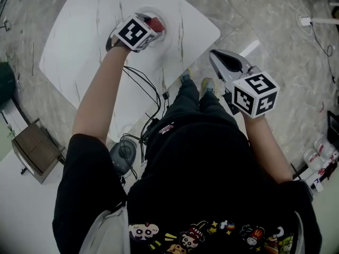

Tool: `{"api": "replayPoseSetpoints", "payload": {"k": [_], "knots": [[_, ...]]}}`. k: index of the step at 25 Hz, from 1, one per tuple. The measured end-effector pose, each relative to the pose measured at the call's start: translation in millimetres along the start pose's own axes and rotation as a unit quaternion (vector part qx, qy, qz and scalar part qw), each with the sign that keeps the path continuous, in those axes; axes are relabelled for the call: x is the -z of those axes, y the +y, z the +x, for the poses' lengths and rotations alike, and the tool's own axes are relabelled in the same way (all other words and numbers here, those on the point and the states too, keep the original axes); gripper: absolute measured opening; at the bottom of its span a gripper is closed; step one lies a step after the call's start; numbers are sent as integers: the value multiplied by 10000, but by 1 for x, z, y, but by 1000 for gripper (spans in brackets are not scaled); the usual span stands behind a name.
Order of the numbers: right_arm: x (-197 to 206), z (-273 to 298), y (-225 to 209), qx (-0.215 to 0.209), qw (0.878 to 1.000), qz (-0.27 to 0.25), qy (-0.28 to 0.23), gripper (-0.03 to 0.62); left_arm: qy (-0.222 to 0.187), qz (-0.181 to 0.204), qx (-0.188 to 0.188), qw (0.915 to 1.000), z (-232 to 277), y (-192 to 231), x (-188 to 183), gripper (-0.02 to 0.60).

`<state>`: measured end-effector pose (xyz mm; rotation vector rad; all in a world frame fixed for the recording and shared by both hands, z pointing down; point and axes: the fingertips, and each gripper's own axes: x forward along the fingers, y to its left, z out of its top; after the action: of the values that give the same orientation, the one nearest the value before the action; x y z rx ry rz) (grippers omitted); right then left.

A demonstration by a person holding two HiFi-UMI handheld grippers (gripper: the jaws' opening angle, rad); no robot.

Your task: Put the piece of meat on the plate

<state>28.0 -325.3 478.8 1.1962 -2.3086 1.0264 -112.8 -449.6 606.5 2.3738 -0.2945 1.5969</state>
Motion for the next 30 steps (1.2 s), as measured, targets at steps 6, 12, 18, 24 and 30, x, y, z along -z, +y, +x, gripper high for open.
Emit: {"api": "replayPoseSetpoints", "payload": {"k": [6, 12, 18, 24, 30], "knots": [[3, 8, 1, -12, 10000, 58, 38, 25, -190, -64, -15, 9998, 1, 8, 2, 279], [1, 8, 4, -58, 10000, 16, 69, 25, -350, -128, -96, 9993, -3, 10, 0, 281], [0, 10, 6, -98, 9999, -18, 76, 25, -372, -87, -108, 9992, -3, 9, 0, 281], [-1, 10, 6, -118, 9999, -35, 95, 25, -417, -178, -41, 9990, -8, 5, 1, 281], [-6, 12, 5, -178, 9998, -63, 103, 25, -689, -312, -160, 9970, -27, 5, -9, 277]]}}
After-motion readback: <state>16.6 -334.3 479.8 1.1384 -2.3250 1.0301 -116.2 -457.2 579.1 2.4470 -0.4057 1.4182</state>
